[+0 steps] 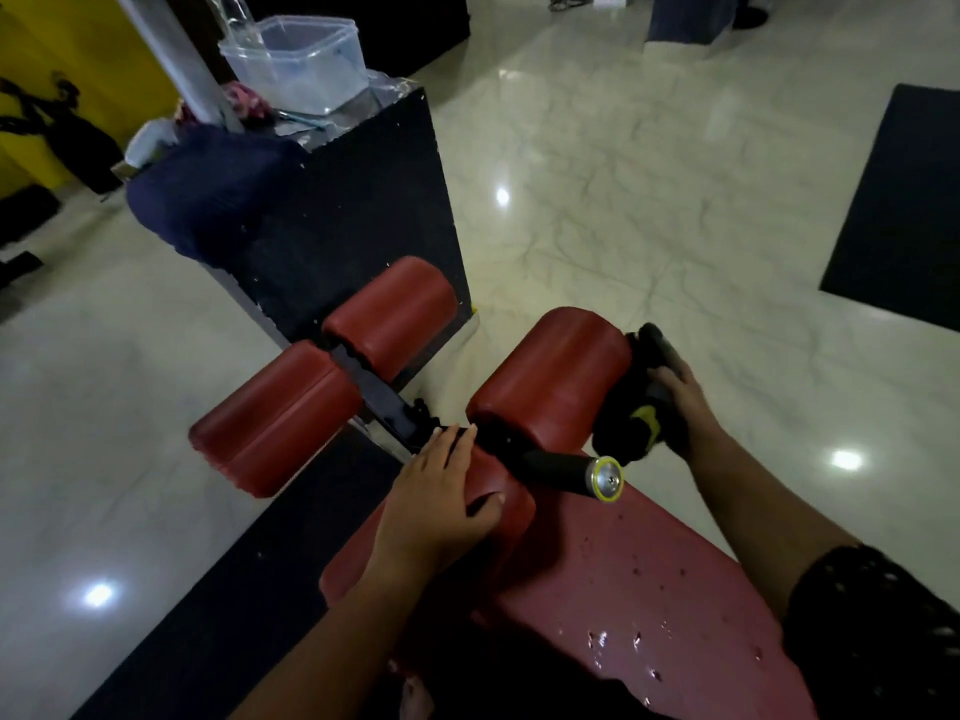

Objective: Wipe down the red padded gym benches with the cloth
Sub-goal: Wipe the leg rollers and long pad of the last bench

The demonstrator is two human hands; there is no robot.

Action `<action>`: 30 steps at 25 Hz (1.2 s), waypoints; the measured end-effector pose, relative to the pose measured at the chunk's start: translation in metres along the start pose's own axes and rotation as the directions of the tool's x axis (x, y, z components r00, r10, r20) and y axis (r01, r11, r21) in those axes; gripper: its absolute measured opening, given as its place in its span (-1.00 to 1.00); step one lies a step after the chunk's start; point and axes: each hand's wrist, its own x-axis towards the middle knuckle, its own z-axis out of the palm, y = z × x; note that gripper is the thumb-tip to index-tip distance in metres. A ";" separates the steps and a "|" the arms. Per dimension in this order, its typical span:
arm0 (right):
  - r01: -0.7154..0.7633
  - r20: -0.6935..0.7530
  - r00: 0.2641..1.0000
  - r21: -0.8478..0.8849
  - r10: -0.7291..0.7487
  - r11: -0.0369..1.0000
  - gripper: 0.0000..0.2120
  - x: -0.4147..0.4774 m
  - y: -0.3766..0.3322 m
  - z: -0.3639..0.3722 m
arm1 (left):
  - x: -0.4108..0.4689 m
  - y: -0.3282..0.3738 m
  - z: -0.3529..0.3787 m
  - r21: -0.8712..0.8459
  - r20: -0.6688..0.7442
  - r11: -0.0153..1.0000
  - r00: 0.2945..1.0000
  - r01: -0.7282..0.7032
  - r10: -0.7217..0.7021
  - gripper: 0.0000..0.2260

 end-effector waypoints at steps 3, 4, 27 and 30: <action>-0.005 0.000 1.000 0.161 0.005 0.987 -0.43 -0.021 0.014 0.025 | -0.003 0.001 -0.001 0.005 0.000 1.000 1.000 0.008 -0.008 -0.18; -0.014 -0.007 1.000 0.200 0.015 0.980 -0.41 -0.035 0.018 0.030 | -0.004 0.002 -0.002 0.009 0.003 1.000 1.000 0.011 -0.011 -0.20; 0.583 0.569 0.800 -0.663 -0.190 0.469 -0.43 -0.119 0.084 -0.012 | -0.011 -0.001 0.007 0.111 -0.011 0.993 1.000 0.030 -0.029 -0.12; 0.008 0.251 0.965 -0.300 0.071 0.954 -0.79 -0.112 0.067 -0.001 | -0.013 -0.001 0.008 0.132 -0.031 0.991 0.999 0.021 -0.017 -0.13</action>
